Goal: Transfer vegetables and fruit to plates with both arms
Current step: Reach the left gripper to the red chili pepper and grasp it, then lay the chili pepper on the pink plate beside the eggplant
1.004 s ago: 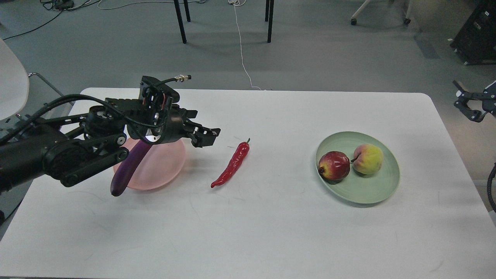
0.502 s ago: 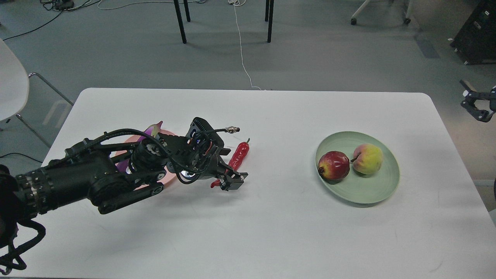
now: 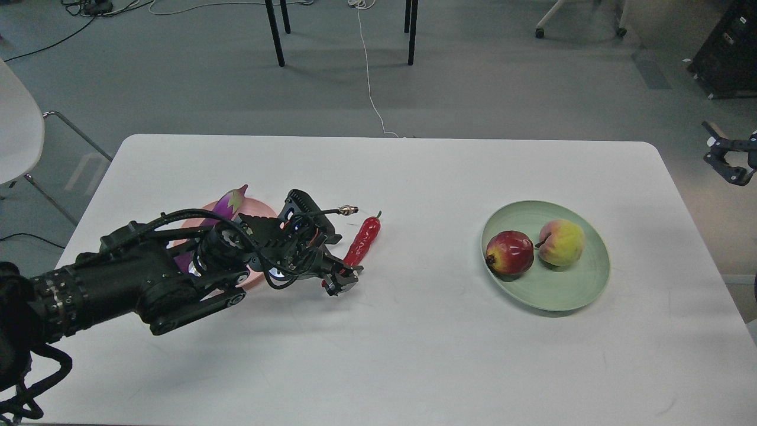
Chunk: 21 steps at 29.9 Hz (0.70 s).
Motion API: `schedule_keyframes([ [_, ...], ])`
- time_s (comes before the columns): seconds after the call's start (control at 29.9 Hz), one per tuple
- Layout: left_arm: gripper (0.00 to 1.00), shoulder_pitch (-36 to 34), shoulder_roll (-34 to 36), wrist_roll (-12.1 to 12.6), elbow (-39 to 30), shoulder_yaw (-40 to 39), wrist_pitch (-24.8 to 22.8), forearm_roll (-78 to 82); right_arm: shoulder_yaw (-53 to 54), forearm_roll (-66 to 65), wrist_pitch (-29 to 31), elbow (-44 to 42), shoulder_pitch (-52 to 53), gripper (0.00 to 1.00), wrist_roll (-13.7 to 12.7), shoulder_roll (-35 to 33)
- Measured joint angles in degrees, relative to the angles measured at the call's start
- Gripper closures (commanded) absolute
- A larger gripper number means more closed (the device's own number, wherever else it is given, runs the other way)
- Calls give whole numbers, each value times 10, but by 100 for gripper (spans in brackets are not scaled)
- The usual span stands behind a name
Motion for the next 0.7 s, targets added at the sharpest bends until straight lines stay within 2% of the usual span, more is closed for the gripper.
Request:
schedule_keyframes([
  [0.1,62,2,0,0,3,0,0,0,0,0,0,0,0,2,0,0],
  [0.27,73,2,0,-1,4,-1,-1,1,0,0,0,0,0,2,0,0],
  [0.5,77,-12,15,-2,-22,-9,-2,-2,0,0,0,0,0,2,0,0],
  [0.7,76,-49,100,0,-110,-16,-5,-33,0,0,0,-1,0,2,0,0],
])
